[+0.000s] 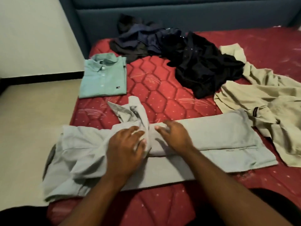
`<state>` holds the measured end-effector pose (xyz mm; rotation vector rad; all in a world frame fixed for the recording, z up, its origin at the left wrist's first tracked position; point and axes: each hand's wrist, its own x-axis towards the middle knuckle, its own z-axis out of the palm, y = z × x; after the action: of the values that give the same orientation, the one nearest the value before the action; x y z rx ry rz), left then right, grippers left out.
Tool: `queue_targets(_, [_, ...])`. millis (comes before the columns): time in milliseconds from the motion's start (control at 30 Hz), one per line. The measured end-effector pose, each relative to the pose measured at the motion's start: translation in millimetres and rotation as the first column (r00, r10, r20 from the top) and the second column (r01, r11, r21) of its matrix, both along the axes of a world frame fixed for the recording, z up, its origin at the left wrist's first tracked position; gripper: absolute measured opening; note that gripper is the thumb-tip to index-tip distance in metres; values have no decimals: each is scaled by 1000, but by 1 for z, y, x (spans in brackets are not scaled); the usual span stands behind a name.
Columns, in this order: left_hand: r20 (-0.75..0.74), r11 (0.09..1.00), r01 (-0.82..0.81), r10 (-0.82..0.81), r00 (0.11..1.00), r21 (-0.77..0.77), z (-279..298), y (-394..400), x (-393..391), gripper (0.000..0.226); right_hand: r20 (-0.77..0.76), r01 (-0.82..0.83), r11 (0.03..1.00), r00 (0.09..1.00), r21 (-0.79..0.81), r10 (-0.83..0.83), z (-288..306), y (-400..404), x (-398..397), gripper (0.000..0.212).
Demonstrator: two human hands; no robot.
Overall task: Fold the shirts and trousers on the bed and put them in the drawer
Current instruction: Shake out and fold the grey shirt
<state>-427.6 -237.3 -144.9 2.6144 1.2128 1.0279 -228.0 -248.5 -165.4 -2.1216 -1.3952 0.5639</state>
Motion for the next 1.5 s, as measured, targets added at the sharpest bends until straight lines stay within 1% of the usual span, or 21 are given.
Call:
queue_targets(100, [-322,866,-462,389,863,-192,2,1,-66,56,-484,111,993,868,-38,-115,6,18,-72,46])
queue_targets(167, [-414,747,-513,344,843,-423,-2,3,-94,69,-672,305,952,702,-14,-234,14,29,-90,37])
queue_targets(267, [-156,678,-263,215,964,-687,-2,6,-117,62,-939,577,814,313,67,-145,47,15,-88,28])
queue_targets(333, [37,624,-35,102,994,-781,0,7,-127,44,-963,693,719,226,55,-144,56,-22,-77,28])
queue_targets(400, [90,646,124,-85,992,-754,1,9,-134,41,-931,675,731,202,-93,-305,42,-70,-62,28])
queue_targets(467, [-9,749,189,-252,968,-635,-1,10,-140,53,-801,609,753,307,-251,-515,24,-114,-60,24])
queue_targets(533, [-145,876,280,-360,922,-393,-11,12,-143,43,-501,681,722,585,-125,-638,8,-133,-54,42])
queue_targets(567, [-162,902,333,-385,909,-274,-14,10,-145,37,-326,625,778,750,61,-576,10,-131,-51,53])
queue_targets(633, [-155,894,420,-442,884,-156,-13,0,-147,29,18,198,903,975,382,-222,20,-110,-48,50])
queue_targets(700, [-127,860,498,-510,851,-113,-10,-13,-150,29,440,-315,907,882,281,170,29,-79,-47,55])
queue_targets(767, [-96,820,557,-570,816,-130,-6,-27,-157,28,684,-547,823,543,-151,486,38,-55,-53,60])
queue_targets(833, [10,812,555,-563,827,-181,-3,-41,-168,25,621,-469,669,280,-577,732,51,-38,-61,54])
queue_targets(900, [135,835,477,-458,879,-275,0,-50,-181,45,531,-359,539,130,-762,837,67,-29,-67,50])
queue_targets(1000, [172,830,402,-364,915,-387,1,-51,-192,37,545,-421,540,122,-729,830,91,-34,-58,36])
queue_targets(1067, [222,829,382,-316,923,-408,9,-45,-187,24,673,-599,586,104,-545,732,107,-45,-40,33])
queue_targets(1100, [252,839,372,-291,923,-397,17,-42,-183,22,734,-697,594,142,-403,664,116,-52,-31,35])
queue_targets(1167, [305,867,341,-236,923,-362,34,-37,-172,22,678,-792,604,398,-86,618,133,-74,-20,35])
queue_targets(1233, [363,879,321,-187,913,-353,56,-32,-163,9,430,-720,690,647,74,629,144,-101,-24,28])
queue_targets(1300, [384,884,315,-173,907,-345,76,-20,-158,10,129,-617,785,784,54,607,147,-121,-31,30])
queue_targets(1400, [275,802,333,-219,936,-496,91,-3,-161,10,23,-506,821,848,-265,530,145,-141,-31,45])
queue_targets(1500, [-119,420,162,-566,816,-893,85,-3,-158,12,431,-338,840,740,-425,516,147,-155,-38,30])
